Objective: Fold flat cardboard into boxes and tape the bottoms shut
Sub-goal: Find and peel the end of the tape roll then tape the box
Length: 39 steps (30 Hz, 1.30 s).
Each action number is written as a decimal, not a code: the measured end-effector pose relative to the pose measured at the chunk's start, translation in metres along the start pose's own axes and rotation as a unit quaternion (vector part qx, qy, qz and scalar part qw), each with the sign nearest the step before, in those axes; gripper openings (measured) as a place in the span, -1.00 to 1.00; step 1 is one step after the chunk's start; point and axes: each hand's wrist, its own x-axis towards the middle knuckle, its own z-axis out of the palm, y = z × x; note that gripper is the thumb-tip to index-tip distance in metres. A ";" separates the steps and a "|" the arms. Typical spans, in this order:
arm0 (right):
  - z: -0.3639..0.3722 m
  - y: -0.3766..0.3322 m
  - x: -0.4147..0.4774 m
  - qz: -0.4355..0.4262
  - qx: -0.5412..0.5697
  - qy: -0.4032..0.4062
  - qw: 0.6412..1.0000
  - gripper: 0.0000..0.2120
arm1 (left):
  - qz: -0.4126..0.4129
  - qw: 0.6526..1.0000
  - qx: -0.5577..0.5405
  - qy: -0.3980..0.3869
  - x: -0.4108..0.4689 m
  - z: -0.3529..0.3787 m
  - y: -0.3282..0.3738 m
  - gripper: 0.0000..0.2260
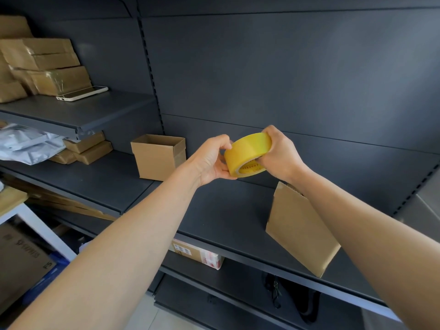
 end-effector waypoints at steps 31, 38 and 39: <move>-0.005 0.011 0.002 0.032 0.033 0.005 0.999 -0.72 | 0.012 1.000 0.008 0.017 0.006 0.008 -0.006 -0.92; -0.008 0.015 0.003 0.028 0.019 0.008 0.999 -0.70 | 0.026 0.999 0.022 0.039 0.010 0.014 -0.009 -0.86; -0.009 0.014 0.004 0.026 0.015 0.010 0.999 -0.70 | 0.035 0.997 0.043 0.053 0.010 0.015 -0.011 -0.82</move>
